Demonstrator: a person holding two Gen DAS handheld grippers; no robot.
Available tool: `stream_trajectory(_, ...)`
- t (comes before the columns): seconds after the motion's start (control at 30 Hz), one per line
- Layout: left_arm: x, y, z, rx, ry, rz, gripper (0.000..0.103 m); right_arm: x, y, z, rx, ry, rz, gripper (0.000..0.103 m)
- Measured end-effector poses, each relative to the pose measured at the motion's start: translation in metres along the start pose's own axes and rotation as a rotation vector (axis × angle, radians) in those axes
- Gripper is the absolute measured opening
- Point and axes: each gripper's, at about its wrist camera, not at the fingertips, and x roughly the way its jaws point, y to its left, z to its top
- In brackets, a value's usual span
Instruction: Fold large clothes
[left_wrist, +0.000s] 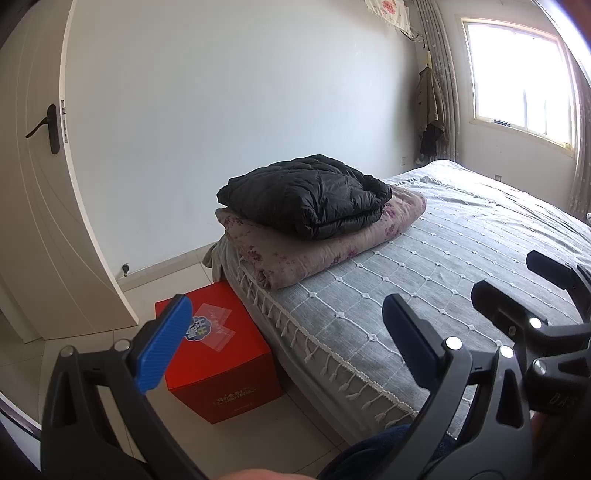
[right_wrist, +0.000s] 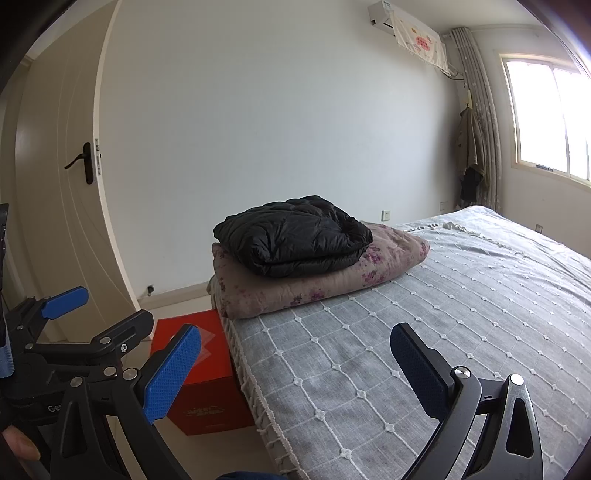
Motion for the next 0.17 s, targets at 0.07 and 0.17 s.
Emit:
stream_trajectory(0.07, -0.0008, 0.0, -0.0004, -0.002, 0.003, -0.002, 0.102, -0.0002, 0.0003, 0.0, 0.001, 0.0, 0.0, 0.103)
stream_trajectory(0.17, -0.0008, 0.0, -0.0003, -0.002, 0.006, -0.001, 0.102, -0.0007, 0.0001, -0.0003, 0.001, 0.0, 0.002, 0.103)
